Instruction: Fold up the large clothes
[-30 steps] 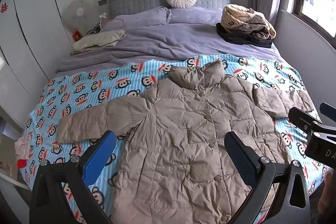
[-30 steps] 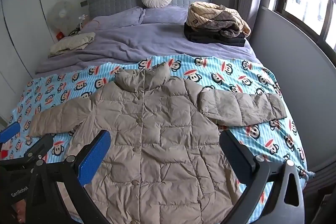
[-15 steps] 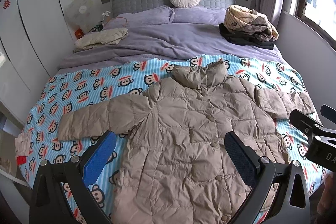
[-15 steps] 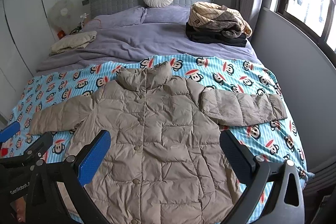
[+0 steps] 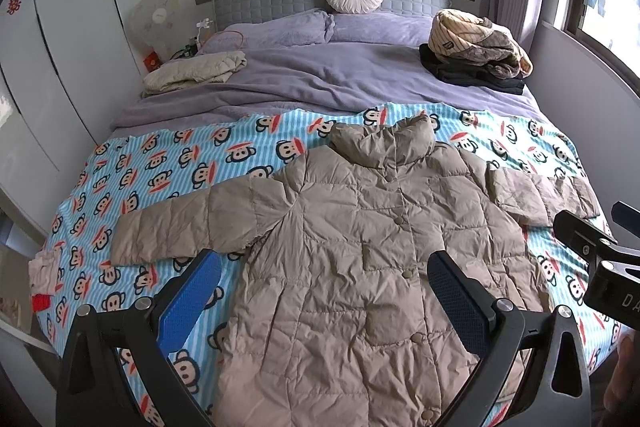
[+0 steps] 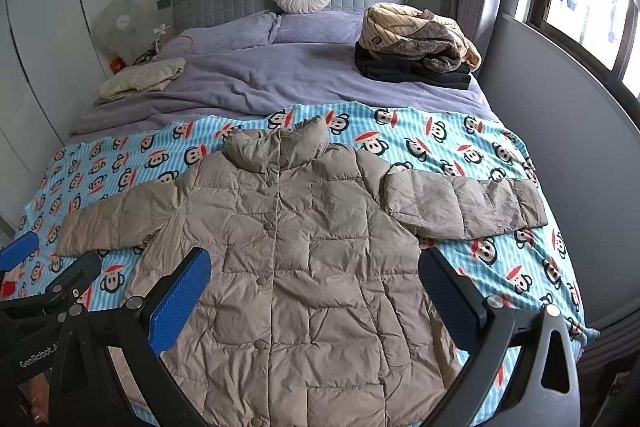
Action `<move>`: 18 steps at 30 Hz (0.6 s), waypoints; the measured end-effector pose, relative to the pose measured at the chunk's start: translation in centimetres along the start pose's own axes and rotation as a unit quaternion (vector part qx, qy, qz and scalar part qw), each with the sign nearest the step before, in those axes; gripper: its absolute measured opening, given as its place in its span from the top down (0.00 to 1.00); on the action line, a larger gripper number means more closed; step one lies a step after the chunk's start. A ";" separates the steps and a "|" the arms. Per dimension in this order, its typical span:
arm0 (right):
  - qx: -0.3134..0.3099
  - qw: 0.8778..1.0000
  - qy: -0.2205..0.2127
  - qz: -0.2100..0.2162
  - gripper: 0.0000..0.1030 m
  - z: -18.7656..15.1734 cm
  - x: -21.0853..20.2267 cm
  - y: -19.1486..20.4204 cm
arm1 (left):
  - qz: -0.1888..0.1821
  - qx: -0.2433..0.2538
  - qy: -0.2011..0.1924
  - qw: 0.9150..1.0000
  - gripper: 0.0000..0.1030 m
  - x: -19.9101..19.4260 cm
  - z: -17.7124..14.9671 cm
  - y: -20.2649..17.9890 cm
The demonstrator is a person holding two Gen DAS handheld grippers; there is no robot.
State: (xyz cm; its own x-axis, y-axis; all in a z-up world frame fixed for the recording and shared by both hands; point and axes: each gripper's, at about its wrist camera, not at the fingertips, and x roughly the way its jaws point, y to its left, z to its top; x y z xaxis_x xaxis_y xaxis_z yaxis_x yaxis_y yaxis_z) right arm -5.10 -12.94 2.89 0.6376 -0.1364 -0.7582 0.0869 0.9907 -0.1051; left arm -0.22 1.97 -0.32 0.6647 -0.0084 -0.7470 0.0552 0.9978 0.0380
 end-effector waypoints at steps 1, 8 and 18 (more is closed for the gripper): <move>0.000 1.000 0.000 0.000 0.00 0.0 0.0 0.0 | -0.001 0.000 0.001 1.000 0.00 0.0 0.0 -0.2; 0.002 1.000 0.001 -0.001 0.00 -0.1 0.1 0.2 | -0.001 -0.008 0.007 1.000 0.00 0.0 -0.2 -0.1; 0.002 1.000 0.002 0.000 0.00 0.0 0.1 0.2 | -0.020 -0.024 -0.004 1.000 0.00 0.0 -0.4 0.1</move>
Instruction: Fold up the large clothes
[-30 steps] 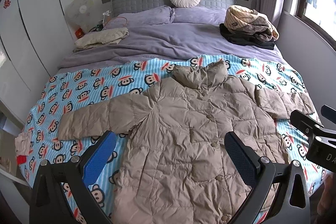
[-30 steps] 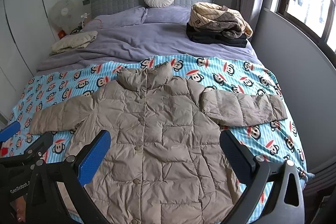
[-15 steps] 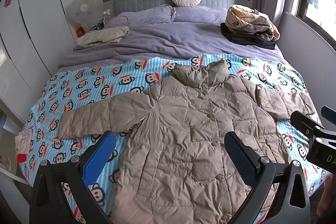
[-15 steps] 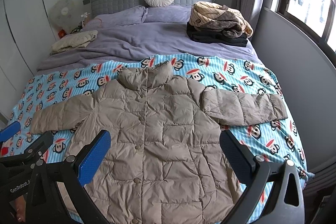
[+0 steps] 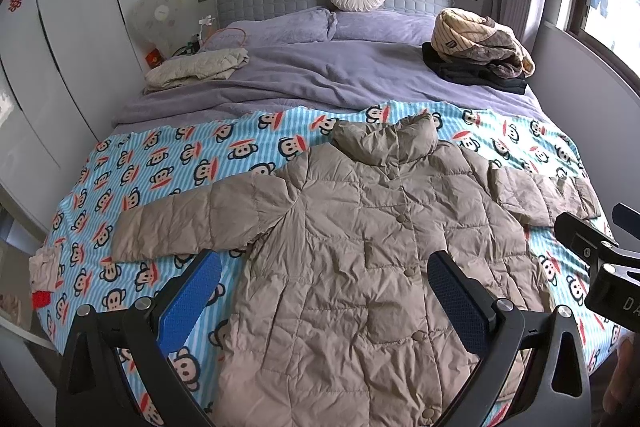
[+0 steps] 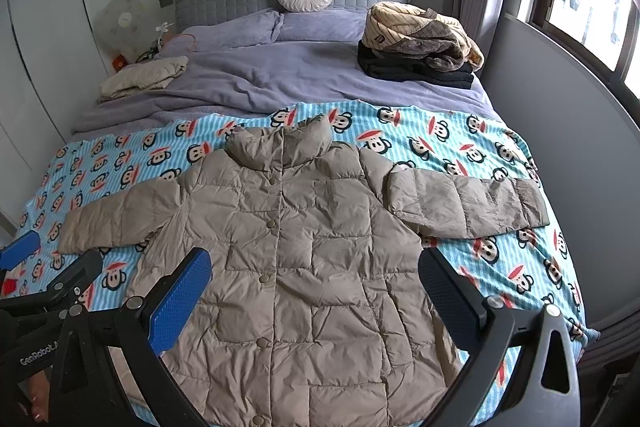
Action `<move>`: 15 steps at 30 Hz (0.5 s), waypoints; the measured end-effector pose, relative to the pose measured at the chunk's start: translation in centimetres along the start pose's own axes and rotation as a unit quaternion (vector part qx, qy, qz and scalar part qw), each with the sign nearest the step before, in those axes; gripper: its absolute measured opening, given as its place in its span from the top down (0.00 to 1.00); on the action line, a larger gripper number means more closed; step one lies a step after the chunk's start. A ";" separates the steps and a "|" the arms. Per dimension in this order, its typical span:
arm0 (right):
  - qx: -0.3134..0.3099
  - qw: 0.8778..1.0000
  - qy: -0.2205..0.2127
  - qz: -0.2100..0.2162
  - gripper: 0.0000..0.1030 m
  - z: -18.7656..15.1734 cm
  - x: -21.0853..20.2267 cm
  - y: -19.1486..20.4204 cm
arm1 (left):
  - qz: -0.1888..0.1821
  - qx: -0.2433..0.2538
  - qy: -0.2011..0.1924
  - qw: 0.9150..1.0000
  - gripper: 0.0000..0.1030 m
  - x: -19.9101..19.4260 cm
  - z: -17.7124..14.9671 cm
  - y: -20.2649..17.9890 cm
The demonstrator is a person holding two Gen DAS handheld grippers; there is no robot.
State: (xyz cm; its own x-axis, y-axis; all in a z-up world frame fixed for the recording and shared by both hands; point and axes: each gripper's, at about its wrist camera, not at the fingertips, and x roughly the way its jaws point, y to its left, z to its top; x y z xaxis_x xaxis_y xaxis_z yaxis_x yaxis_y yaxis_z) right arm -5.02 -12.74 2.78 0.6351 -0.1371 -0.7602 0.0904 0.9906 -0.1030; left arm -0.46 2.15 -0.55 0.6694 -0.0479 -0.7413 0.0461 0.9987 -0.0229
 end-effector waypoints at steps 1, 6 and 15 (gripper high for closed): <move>0.000 1.000 0.000 0.000 0.00 0.0 0.0 0.0 | -0.001 -0.001 0.000 1.000 0.00 0.0 0.0 0.1; 0.000 1.000 0.000 0.001 0.00 0.0 0.0 0.0 | -0.007 -0.006 0.000 1.000 0.00 0.1 -0.1 0.2; 0.000 1.000 0.001 0.001 0.00 0.0 0.0 0.0 | -0.016 -0.014 0.002 1.000 0.00 0.1 0.0 0.2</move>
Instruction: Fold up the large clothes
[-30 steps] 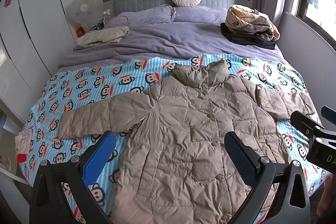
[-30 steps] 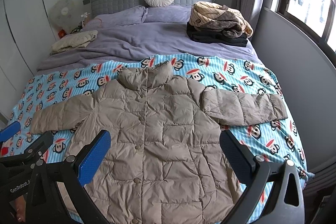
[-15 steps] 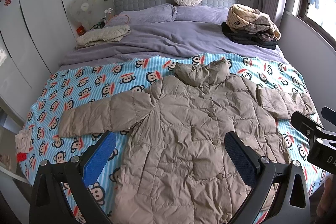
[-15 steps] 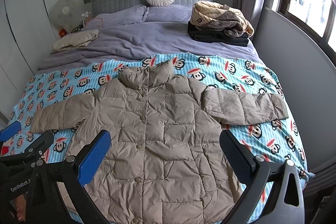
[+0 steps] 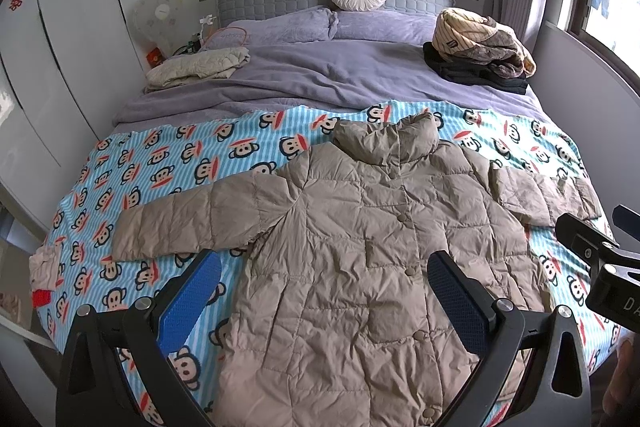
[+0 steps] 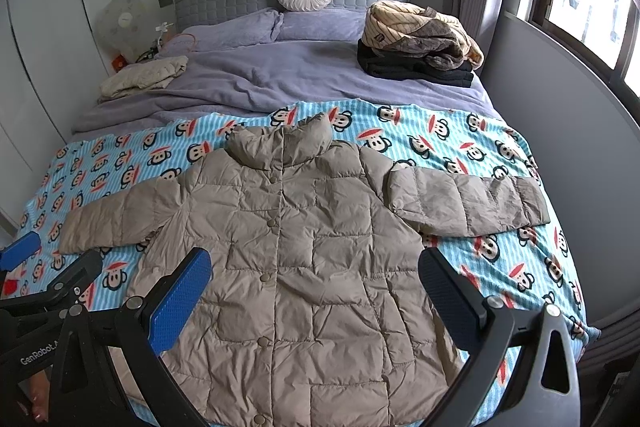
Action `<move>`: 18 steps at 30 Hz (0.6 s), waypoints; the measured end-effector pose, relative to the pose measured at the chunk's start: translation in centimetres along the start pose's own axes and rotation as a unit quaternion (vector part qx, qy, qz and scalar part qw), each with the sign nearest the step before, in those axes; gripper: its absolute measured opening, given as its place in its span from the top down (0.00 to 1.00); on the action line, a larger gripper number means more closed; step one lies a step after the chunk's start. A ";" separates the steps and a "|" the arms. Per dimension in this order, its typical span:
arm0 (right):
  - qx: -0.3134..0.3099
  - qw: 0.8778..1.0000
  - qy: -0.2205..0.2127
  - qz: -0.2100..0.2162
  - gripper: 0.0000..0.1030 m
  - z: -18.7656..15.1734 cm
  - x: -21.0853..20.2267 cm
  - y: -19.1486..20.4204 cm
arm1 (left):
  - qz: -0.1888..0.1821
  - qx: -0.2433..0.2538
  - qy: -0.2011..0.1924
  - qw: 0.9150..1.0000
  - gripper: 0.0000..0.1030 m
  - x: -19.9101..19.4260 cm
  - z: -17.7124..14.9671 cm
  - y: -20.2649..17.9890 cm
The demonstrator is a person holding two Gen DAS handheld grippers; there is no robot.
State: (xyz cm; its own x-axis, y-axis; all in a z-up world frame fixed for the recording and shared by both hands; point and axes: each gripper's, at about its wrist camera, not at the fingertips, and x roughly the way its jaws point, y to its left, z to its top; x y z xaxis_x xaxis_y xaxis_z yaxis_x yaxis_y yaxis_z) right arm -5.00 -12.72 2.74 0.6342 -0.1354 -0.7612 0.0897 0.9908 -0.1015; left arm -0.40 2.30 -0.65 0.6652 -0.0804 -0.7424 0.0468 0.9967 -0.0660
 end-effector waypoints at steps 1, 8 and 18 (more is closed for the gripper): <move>0.000 1.000 0.000 0.000 0.00 0.0 0.0 0.0 | 0.000 0.000 0.000 1.000 0.00 0.0 0.0 0.1; 0.000 1.000 0.000 0.000 0.00 0.0 0.1 0.0 | -0.007 -0.005 0.000 1.000 0.00 0.0 0.0 0.0; 0.001 1.000 0.001 0.001 0.00 0.0 0.1 0.0 | 0.028 0.026 0.011 0.999 0.00 0.2 -0.1 0.2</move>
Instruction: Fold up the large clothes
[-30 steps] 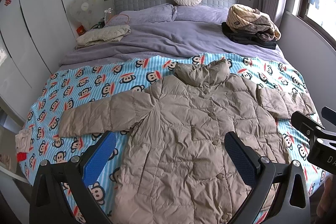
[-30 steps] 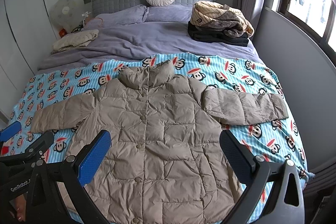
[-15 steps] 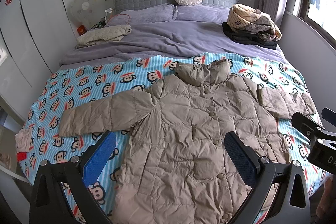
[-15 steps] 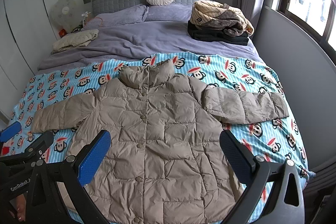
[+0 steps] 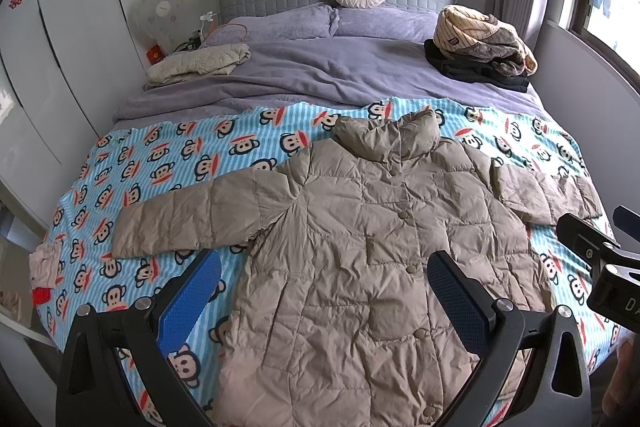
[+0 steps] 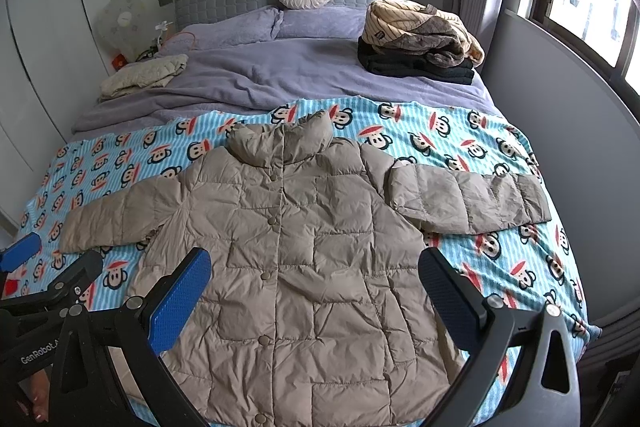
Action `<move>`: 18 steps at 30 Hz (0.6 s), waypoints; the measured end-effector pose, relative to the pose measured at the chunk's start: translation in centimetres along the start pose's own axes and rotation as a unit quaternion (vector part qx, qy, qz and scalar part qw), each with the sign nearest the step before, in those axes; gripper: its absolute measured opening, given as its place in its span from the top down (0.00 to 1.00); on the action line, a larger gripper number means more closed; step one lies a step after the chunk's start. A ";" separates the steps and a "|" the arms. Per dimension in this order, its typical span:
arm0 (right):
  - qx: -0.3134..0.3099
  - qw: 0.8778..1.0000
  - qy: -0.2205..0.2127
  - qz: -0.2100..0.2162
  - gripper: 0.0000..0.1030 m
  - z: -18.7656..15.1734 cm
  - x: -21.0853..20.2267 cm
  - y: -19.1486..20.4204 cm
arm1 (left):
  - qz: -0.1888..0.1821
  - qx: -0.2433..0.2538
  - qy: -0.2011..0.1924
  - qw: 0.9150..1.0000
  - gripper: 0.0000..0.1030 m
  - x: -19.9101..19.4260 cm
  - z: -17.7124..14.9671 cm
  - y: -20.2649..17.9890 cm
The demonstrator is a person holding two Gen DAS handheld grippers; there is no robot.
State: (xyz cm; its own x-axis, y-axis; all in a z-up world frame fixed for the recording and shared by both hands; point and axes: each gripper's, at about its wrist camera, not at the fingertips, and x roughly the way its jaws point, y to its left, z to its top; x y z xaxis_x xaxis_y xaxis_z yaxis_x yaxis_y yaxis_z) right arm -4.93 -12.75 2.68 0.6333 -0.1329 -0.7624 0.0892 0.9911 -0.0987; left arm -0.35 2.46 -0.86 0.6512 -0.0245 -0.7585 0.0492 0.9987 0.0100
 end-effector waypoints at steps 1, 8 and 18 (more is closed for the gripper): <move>0.000 1.000 0.000 0.000 0.00 0.0 0.0 0.0 | -0.002 -0.001 0.000 1.000 0.00 0.0 -0.1 0.1; -0.001 1.000 0.000 0.000 0.00 0.0 0.0 0.0 | -0.011 -0.011 0.002 1.000 0.00 0.0 0.0 0.0; 0.000 1.000 0.003 0.001 0.00 -0.1 0.1 0.3 | -0.017 -0.018 0.007 1.000 0.00 0.2 -0.3 0.4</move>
State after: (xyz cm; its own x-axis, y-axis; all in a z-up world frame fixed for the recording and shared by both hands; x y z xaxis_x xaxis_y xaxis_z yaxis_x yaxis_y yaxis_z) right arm -4.93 -12.48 2.51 0.6293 -0.1303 -0.7662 0.0870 0.9915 -0.0972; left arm -0.41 2.83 -1.17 0.6395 -0.0586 -0.7666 0.0445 0.9982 -0.0392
